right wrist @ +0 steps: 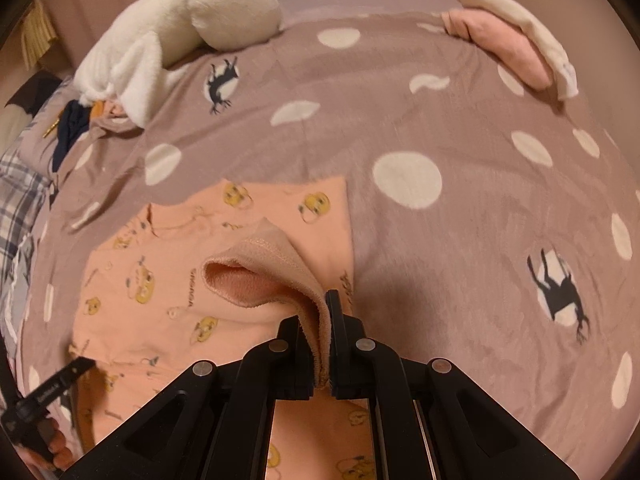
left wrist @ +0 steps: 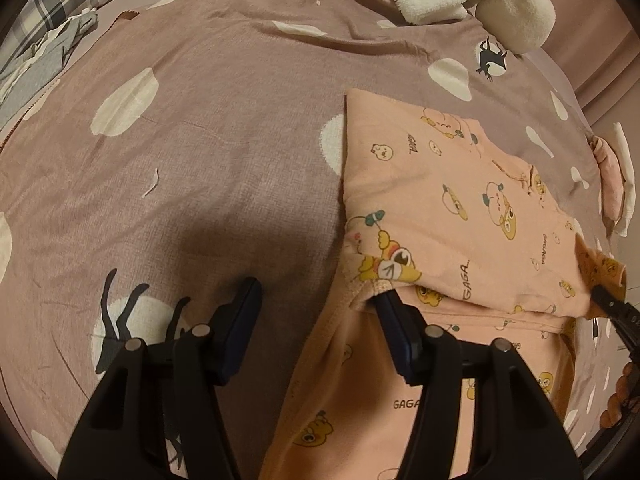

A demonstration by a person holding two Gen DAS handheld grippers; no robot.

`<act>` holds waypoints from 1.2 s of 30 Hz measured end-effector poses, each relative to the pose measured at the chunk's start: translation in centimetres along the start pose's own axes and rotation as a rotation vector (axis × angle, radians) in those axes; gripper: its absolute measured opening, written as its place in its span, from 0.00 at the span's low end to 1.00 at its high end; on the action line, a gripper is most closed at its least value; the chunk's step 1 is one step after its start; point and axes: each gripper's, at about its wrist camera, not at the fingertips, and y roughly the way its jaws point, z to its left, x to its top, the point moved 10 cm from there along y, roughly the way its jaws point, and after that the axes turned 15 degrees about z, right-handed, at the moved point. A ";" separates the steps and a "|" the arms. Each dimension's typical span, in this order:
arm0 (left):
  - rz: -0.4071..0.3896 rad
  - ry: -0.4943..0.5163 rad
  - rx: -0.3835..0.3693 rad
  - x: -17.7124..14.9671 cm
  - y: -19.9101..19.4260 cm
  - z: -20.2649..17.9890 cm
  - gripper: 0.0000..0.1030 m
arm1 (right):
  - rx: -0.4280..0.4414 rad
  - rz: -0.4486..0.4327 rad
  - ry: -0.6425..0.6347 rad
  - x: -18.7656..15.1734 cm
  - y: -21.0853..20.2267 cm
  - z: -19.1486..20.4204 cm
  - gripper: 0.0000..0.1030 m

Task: Fold small clothes
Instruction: 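Lay the held leg onto the onesie body and open the right gripper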

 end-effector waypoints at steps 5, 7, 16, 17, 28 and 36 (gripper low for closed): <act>0.001 -0.003 -0.009 0.0 0.0 0.1 0.57 | -0.008 0.036 0.012 -0.6 1.7 -0.6 0.06; 0.003 -0.004 -0.010 0.0 0.0 0.1 0.57 | -0.009 0.048 0.018 -0.8 2.2 -0.9 0.06; 0.003 -0.005 -0.010 0.0 0.1 0.1 0.58 | -0.016 0.065 0.032 -1.0 3.4 -1.5 0.06; 0.003 -0.006 -0.011 0.0 0.1 0.1 0.59 | -0.018 0.067 0.035 -1.0 3.5 -1.5 0.06; 0.002 -0.014 -0.020 -0.1 0.0 0.0 0.58 | -0.018 0.070 0.049 -1.3 4.0 -1.9 0.06; 0.001 -0.015 -0.021 -0.1 -0.1 0.1 0.59 | -0.003 0.067 0.058 -1.4 3.9 -2.1 0.06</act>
